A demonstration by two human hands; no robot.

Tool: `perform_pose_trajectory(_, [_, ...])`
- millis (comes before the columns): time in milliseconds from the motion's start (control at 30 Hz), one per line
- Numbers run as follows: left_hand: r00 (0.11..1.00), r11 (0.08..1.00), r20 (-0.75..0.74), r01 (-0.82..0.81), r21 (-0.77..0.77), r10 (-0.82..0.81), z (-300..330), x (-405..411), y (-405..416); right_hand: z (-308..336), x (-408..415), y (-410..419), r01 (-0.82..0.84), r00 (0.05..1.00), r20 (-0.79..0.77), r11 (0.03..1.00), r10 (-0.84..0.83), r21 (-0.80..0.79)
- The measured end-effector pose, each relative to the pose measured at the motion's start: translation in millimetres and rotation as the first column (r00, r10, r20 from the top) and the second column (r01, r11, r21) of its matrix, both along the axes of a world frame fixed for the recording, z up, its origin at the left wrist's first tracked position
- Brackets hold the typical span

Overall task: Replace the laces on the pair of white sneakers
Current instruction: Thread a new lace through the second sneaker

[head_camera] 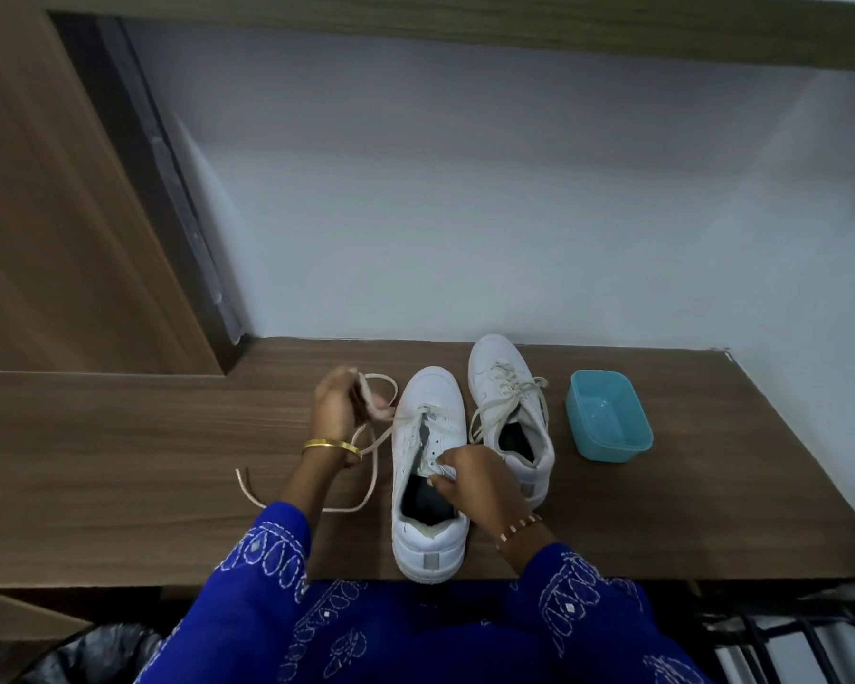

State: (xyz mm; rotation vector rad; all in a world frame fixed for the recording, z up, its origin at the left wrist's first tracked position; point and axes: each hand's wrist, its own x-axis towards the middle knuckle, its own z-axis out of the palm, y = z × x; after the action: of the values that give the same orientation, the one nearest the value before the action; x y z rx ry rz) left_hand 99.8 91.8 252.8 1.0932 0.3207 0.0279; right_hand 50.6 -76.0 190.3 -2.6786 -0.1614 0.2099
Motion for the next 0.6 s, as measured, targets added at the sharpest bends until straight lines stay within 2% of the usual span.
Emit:
perform_pose_trajectory(67, [0.997,0.997,0.003,-0.08,-0.011,0.08,4,2,9,-2,1,0,0.001,1.0,-0.022,1.0,-0.001,0.006])
perform_pose_trajectory(100, [0.996,0.993,-0.005,-0.088,0.081,0.089,3,5,13,-1,1,0,-0.002,1.0,-0.014,1.0,0.002,0.001])
perform_pose_trajectory(133, [0.998,0.969,-0.016,-0.061,0.24,0.066,2,6,15,-1,1,0,-0.007,1.0,0.004,1.0,0.007,-0.01])
perform_pose_trajectory(167, [0.999,0.887,-0.041,0.004,0.462,0.016,1,7,16,0,1,0,-0.008,1.0,0.008,1.0,0.008,-0.009])
perform_pose_trajectory(200, [0.996,0.723,-0.072,0.086,0.685,-0.05,-1,8,16,1,1,0,-0.009,1.0,0.007,1.0,0.009,-0.002])
perform_pose_trajectory(233, [0.988,0.483,-0.114,0.15,0.863,-0.104,-3,6,14,2,1,1,-0.004,1.0,0.004,1.0,0.004,0.007])
perform_pose_trajectory(267, [0.98,0.261,-0.152,0.18,0.948,-0.126,-6,4,10,2,1,1,-0.006,1.0,0.018,1.0,0.006,0.007])
perform_pose_trajectory(300, [0.977,0.139,-0.165,0.183,0.973,-0.133,-9,2,6,3,1,1,-0.008,0.999,0.036,1.0,0.007,0.007])
perform_pose_trajectory(400, [0.955,0.039,-0.217,0.23,0.972,-0.203,-24,0,-8,4,0,1,-0.006,0.998,0.064,1.0,0.004,0.019])
perform_pose_trajectory(500, [0.891,-0.045,-0.363,0.365,0.93,-0.273,-37,-1,-17,5,-1,1,-0.012,0.998,0.056,1.0,0.011,0.025])
perform_pose_trajectory(567, [0.897,-0.04,-0.356,0.358,0.933,-0.262,-41,0,-15,5,0,1,-0.013,0.999,0.053,1.0,0.012,0.027])
perform_pose_trajectory(600, [0.909,0.007,-0.332,0.345,0.939,-0.253,-40,-1,-14,6,0,1,-0.015,0.999,0.049,1.0,0.014,0.022])
